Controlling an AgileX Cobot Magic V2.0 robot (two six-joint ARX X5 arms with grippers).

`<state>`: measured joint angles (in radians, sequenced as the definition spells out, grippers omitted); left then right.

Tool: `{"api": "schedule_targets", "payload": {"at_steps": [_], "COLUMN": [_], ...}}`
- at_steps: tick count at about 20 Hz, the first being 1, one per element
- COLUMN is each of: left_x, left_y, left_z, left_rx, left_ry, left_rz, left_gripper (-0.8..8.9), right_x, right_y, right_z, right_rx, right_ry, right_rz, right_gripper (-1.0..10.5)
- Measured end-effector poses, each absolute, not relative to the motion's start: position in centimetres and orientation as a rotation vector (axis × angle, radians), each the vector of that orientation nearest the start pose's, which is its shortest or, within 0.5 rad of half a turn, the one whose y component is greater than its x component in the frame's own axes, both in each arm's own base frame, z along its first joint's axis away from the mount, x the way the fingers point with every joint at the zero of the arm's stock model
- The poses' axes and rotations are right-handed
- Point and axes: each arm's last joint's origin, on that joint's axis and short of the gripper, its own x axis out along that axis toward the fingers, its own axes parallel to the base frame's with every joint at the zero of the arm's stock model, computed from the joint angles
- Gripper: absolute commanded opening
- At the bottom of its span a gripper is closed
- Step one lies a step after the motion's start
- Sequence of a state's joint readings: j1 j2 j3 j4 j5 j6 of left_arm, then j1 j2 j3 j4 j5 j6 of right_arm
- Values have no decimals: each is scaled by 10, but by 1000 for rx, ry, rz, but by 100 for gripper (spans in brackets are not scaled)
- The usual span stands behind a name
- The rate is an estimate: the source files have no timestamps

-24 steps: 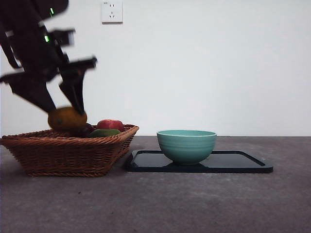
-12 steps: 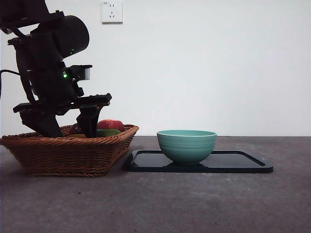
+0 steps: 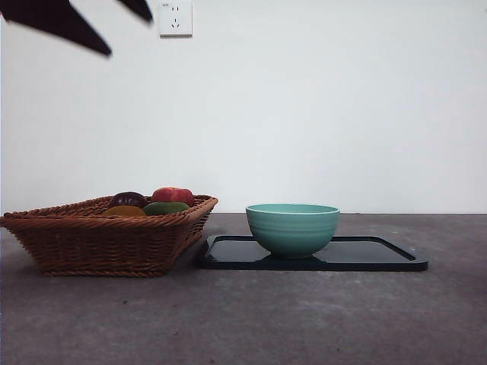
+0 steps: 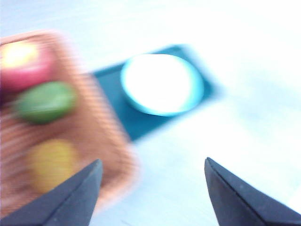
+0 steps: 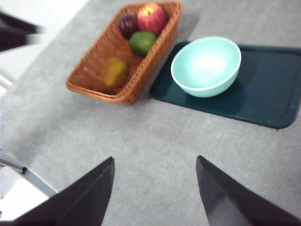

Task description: Pick up the wifruite, put it on the bowl, pick up the plate, put it on desk

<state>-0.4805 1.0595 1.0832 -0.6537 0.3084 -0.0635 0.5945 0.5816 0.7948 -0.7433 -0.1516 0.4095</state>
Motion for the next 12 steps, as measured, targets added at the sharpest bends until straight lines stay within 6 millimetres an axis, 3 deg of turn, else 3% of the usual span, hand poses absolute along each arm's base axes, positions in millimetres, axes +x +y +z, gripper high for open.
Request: {"api": "schedule_targets", "payload": {"at_steps": [5,12], "left_x": [136,122], "left_y": [-86,-79], "left_z": [355,360], "left_rx": [56,75], "left_ry": [681,641], "left_rz": [-888,-926], "left_gripper": [342,342], "right_x": [105,134], "right_y": [76,84], "right_z": [303,297], "right_rx": [239,259], "right_ry": [731,727], "right_rz": [568,484], "right_gripper": [277,293]}}
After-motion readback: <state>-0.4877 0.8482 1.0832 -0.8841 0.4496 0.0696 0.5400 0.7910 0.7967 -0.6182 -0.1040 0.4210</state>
